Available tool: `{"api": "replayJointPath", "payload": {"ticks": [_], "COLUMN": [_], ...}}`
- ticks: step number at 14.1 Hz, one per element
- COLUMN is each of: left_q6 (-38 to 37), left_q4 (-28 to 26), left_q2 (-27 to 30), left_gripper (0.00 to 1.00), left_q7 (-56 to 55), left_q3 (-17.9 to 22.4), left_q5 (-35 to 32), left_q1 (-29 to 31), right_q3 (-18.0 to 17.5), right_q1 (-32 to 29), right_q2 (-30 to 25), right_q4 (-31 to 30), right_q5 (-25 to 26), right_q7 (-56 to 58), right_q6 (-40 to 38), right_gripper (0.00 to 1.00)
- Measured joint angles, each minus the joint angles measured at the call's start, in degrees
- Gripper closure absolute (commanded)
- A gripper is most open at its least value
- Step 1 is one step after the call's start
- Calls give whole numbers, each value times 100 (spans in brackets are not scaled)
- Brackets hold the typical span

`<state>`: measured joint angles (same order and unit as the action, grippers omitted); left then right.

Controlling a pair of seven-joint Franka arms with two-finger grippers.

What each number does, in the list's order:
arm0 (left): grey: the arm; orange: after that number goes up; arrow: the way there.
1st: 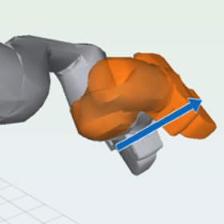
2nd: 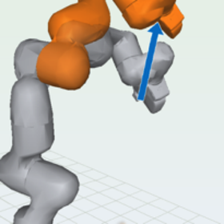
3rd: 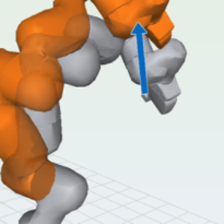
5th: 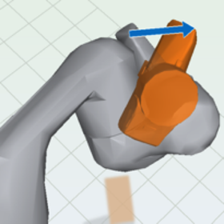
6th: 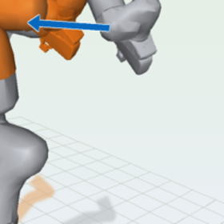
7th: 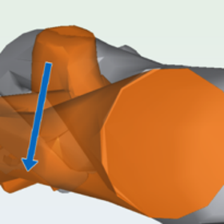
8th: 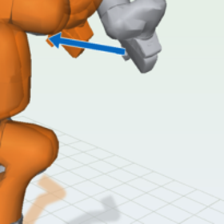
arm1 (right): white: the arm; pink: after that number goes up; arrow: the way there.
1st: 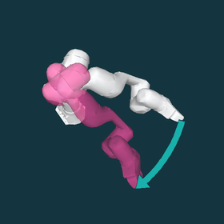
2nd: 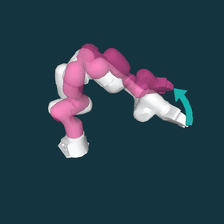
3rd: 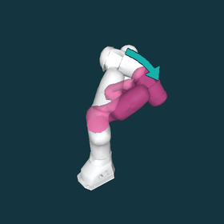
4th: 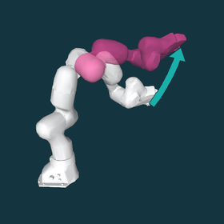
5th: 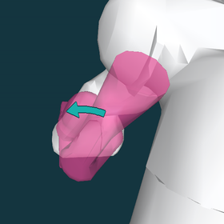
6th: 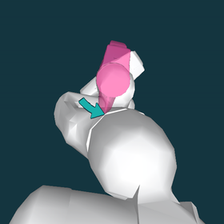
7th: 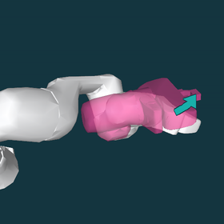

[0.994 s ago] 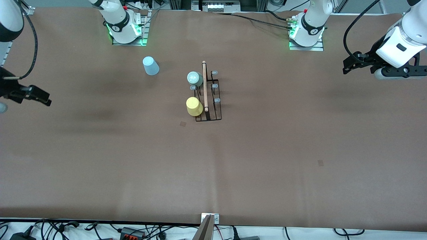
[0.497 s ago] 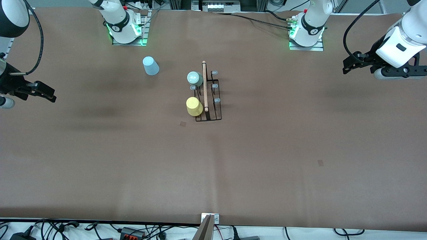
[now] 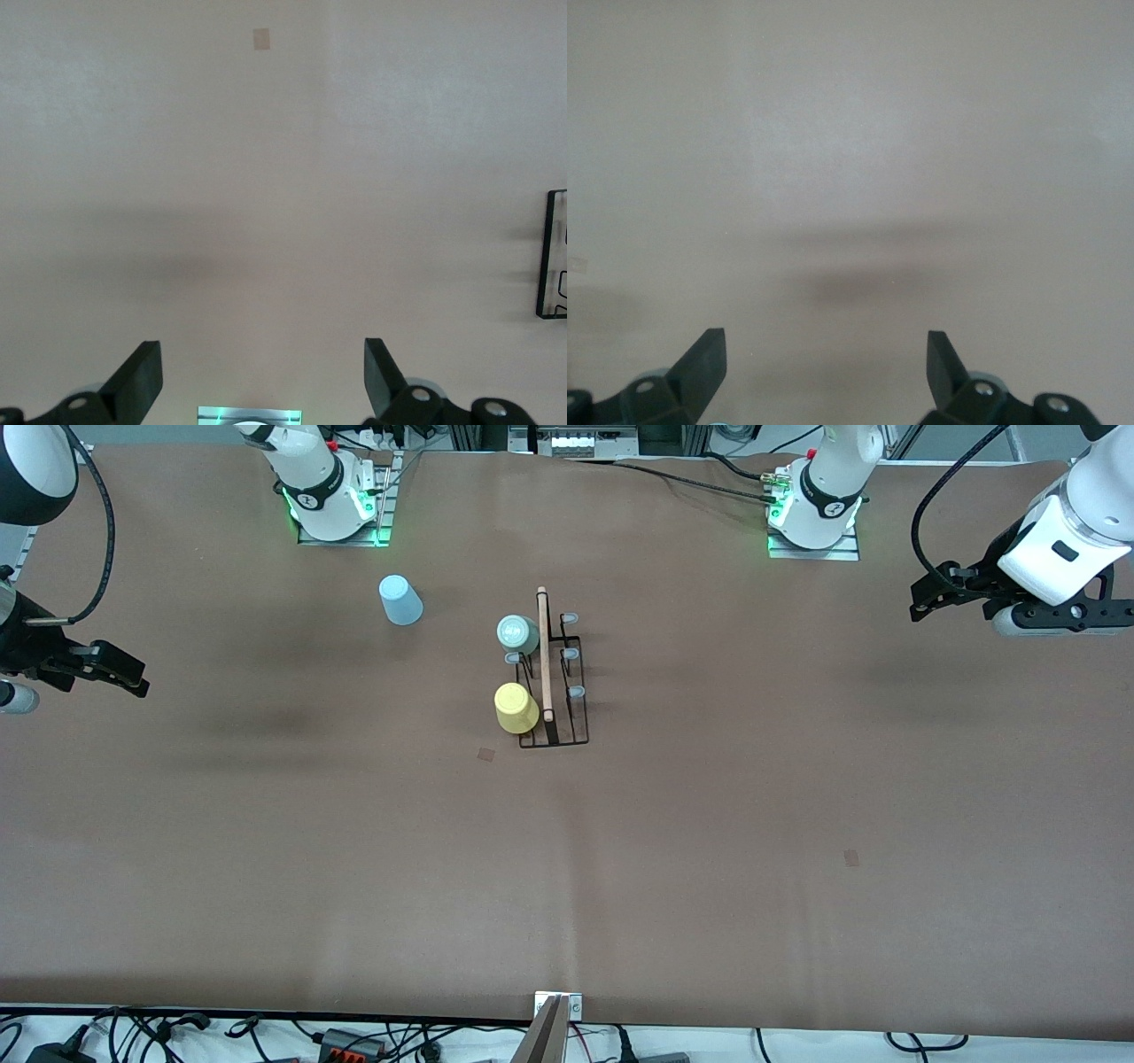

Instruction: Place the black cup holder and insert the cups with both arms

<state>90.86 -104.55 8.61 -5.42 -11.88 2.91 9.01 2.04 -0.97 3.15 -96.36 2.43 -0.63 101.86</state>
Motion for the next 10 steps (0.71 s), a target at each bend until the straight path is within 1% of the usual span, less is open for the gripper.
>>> {"api": "replayJointPath", "payload": {"ticks": [4, 7, 10], "left_q6": [-1, -1, -2], "left_q4": [0, 0, 0], "left_q2": [0, 0, 0], "left_gripper": [0, 0, 0], "left_q7": [0, 0, 0], "left_q3": [0, 0, 0], "left_q5": [0, 0, 0], "left_q1": [0, 0, 0], "right_q3": [-12, -238, -285], "right_q1": [-51, -236, -256], "right_q2": [0, 0, -4], "right_q4": [0, 0, 0], "right_q5": [-3, -11, -13], "right_q7": [0, 3, 3], "right_q6": [17, 37, 0], "right_gripper": [0, 0, 0]}}
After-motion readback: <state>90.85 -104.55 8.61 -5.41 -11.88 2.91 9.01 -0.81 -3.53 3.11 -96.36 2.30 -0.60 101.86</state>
